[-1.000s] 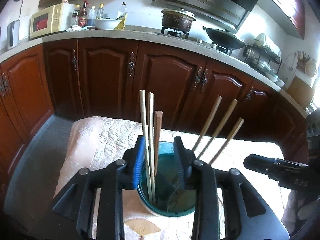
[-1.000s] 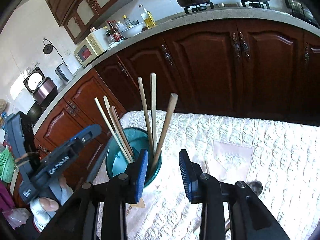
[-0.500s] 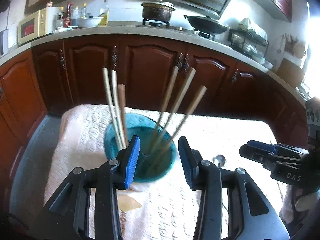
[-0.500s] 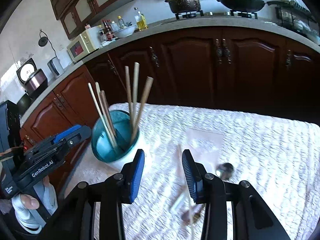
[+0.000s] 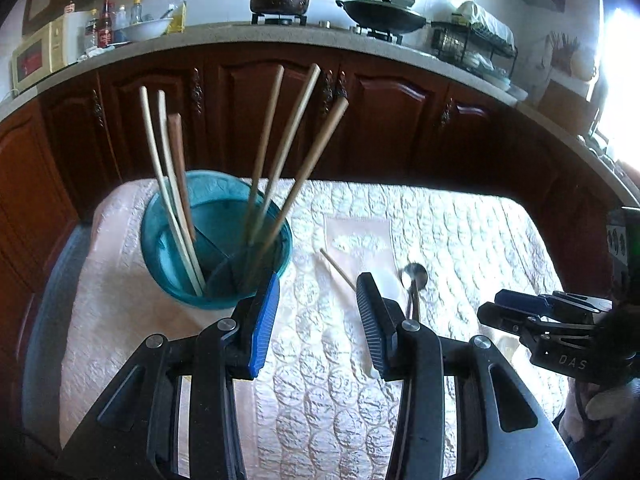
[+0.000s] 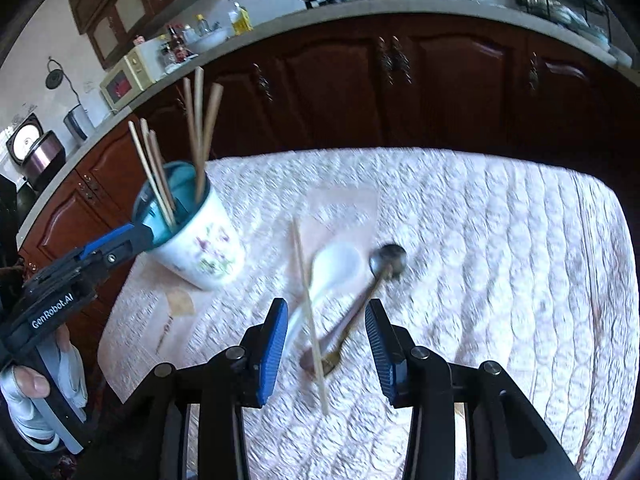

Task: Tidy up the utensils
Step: 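Move both open grippers back over the placemat utensils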

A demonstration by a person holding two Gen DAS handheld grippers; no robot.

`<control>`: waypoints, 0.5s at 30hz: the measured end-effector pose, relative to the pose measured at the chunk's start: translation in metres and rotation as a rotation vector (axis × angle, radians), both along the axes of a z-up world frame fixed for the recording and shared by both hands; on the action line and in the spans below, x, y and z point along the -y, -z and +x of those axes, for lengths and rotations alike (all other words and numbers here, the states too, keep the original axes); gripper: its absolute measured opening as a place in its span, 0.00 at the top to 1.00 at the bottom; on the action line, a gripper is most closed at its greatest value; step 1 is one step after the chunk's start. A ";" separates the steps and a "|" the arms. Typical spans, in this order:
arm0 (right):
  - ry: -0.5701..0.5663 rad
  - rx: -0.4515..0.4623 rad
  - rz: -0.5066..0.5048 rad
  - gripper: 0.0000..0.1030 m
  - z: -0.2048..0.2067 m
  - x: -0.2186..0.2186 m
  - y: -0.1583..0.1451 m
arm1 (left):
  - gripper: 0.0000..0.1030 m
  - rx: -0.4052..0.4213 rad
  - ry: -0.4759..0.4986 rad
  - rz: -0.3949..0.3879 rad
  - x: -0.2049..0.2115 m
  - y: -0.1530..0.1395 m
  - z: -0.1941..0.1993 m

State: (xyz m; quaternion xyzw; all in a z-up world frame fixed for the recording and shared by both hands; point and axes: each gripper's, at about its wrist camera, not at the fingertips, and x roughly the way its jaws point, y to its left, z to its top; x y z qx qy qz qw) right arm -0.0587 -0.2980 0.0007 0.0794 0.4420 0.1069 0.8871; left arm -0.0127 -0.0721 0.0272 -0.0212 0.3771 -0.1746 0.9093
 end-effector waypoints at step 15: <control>-0.101 -0.106 0.032 0.74 0.059 -0.034 0.049 | 0.62 -0.147 0.016 0.030 -0.003 0.060 0.013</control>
